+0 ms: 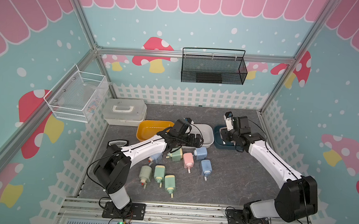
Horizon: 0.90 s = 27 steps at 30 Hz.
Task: Place the pencil sharpeners by color into the storage box
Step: Place the pencil sharpener in the storage box.
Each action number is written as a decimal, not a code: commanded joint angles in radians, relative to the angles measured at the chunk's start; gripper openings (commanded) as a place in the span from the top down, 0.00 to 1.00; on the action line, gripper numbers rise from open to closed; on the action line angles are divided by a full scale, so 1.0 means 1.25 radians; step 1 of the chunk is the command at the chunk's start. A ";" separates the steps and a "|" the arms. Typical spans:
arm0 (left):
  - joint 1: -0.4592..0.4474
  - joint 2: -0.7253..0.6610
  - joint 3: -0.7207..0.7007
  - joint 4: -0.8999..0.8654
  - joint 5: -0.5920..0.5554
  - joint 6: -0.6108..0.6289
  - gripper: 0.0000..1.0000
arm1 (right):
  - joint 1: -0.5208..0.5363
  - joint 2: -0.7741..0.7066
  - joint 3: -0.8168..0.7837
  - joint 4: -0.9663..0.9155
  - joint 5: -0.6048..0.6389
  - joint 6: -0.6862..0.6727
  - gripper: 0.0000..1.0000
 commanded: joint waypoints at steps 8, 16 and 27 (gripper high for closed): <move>-0.033 0.104 0.142 -0.081 -0.085 0.004 0.01 | -0.036 0.144 0.158 -0.102 0.024 -0.004 1.00; -0.048 0.167 0.227 -0.097 -0.092 0.016 0.01 | -0.044 0.198 0.195 -0.115 0.076 0.025 1.00; -0.052 0.285 0.379 -0.148 -0.123 0.021 0.01 | -0.043 0.292 0.296 -0.208 0.092 0.060 1.00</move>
